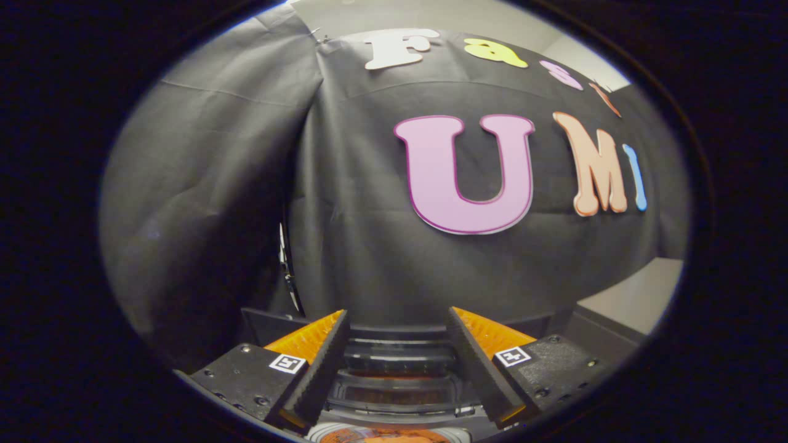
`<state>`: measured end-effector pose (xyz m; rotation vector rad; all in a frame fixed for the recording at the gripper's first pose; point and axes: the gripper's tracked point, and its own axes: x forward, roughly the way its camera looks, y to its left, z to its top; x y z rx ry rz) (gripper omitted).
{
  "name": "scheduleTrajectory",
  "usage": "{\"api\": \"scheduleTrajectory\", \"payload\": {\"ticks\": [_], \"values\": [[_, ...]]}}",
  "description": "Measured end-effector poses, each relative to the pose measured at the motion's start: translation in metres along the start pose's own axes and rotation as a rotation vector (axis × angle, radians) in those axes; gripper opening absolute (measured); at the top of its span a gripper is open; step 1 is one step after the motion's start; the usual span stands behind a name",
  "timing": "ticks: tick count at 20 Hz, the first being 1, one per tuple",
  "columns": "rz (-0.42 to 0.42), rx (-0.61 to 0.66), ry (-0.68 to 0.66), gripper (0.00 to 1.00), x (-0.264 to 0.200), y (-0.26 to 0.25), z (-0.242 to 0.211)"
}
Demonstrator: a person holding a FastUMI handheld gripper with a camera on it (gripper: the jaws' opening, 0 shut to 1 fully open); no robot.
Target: Put the clothes into the washing machine and then close the washing machine lid.
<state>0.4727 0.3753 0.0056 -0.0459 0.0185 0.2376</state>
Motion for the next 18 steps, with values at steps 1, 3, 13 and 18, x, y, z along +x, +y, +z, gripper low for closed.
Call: {"api": "scheduleTrajectory", "payload": {"ticks": [1,3,13,18], "values": [[0.011,-0.026,0.026,0.96,0.009,0.005,-0.001],[0.004,-0.044,0.068,0.96,0.022,0.004,-0.003],[0.022,0.049,0.273,1.00,0.012,-0.005,-0.031],[0.020,0.055,0.267,1.00,-0.023,0.000,-0.033]]}}
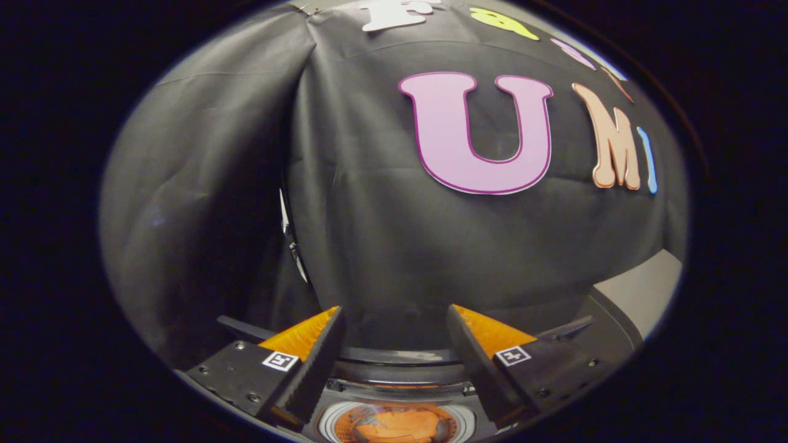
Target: Put the clothes into the washing machine and then close the washing machine lid.
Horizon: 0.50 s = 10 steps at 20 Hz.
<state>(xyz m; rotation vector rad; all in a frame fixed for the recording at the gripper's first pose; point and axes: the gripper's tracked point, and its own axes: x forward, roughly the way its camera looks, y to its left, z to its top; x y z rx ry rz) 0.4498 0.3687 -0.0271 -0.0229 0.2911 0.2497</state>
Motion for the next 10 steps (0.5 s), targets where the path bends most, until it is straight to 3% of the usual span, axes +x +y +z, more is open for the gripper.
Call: {"api": "scheduleTrajectory", "payload": {"ticks": [10], "values": [[-0.052,-0.009,-0.098,1.00,-0.043,0.001,-0.016]]}}
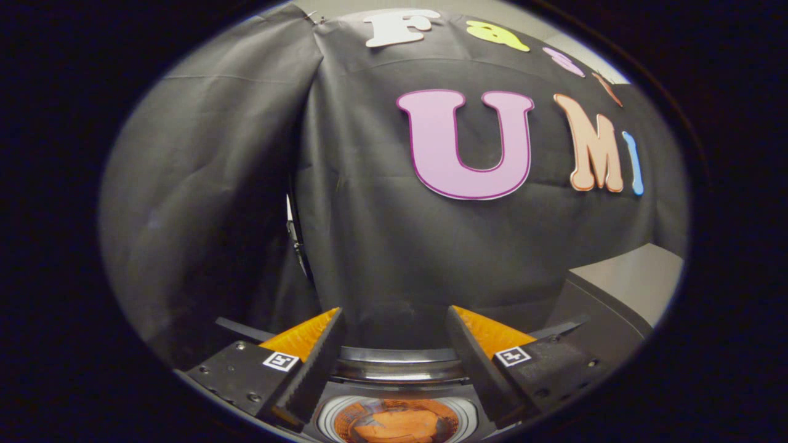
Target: Put the clothes into the washing machine and then close the washing machine lid.
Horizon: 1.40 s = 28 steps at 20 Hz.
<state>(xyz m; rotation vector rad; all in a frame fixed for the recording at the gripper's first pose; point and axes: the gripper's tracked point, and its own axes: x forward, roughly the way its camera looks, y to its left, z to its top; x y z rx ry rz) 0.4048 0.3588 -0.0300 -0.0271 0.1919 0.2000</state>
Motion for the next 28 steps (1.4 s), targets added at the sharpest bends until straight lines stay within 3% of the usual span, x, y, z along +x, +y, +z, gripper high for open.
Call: {"api": "scheduleTrajectory", "payload": {"ticks": [6,10,13,20,28], "values": [[-0.033,0.007,-0.068,1.00,-0.038,0.000,-0.025],[-0.025,0.005,0.068,0.99,-0.069,0.003,-0.097],[0.007,-0.019,0.088,0.99,-0.085,0.001,-0.123],[0.073,-0.027,0.025,0.99,-0.158,0.005,-0.080],[0.142,-0.052,-0.067,0.99,-0.273,-0.004,-0.025]]}}
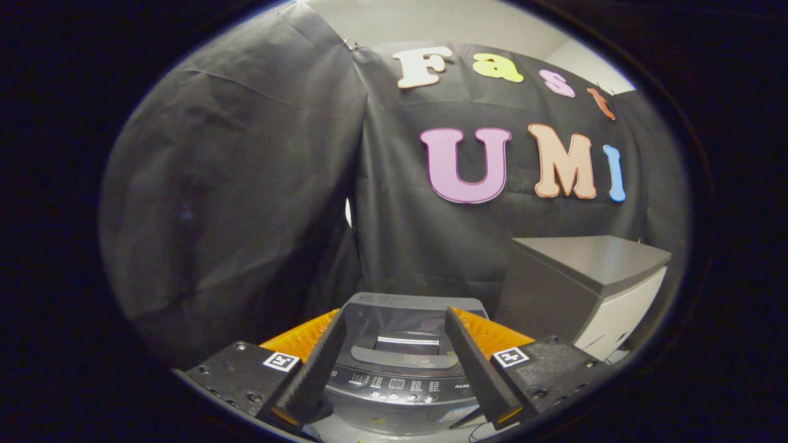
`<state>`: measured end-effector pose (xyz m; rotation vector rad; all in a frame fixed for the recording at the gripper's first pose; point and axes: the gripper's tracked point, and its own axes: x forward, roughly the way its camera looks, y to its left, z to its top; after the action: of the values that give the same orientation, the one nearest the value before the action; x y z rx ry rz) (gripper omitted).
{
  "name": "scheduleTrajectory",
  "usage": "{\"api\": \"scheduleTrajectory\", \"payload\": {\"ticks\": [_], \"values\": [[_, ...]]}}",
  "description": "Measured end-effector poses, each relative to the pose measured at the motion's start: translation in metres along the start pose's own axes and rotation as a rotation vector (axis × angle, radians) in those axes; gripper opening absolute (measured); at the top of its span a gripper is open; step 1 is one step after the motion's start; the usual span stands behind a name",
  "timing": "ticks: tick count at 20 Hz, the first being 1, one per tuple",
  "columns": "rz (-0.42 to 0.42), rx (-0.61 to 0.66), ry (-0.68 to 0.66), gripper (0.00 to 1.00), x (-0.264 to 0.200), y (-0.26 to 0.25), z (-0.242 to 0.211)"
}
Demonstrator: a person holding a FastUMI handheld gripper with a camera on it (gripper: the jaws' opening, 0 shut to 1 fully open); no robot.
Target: Put the clothes into the washing machine and then close the washing machine lid.
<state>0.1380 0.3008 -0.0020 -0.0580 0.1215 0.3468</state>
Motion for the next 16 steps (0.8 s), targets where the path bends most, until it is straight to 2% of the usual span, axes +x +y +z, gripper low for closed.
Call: {"api": "scheduleTrajectory", "payload": {"ticks": [4,8,16], "values": [[0.038,-0.036,-0.086,0.98,-0.055,-0.015,0.035],[0.072,0.028,-0.106,0.98,-0.106,-0.039,0.047],[-0.014,0.106,-0.142,0.95,-0.178,-0.115,0.050]]}}
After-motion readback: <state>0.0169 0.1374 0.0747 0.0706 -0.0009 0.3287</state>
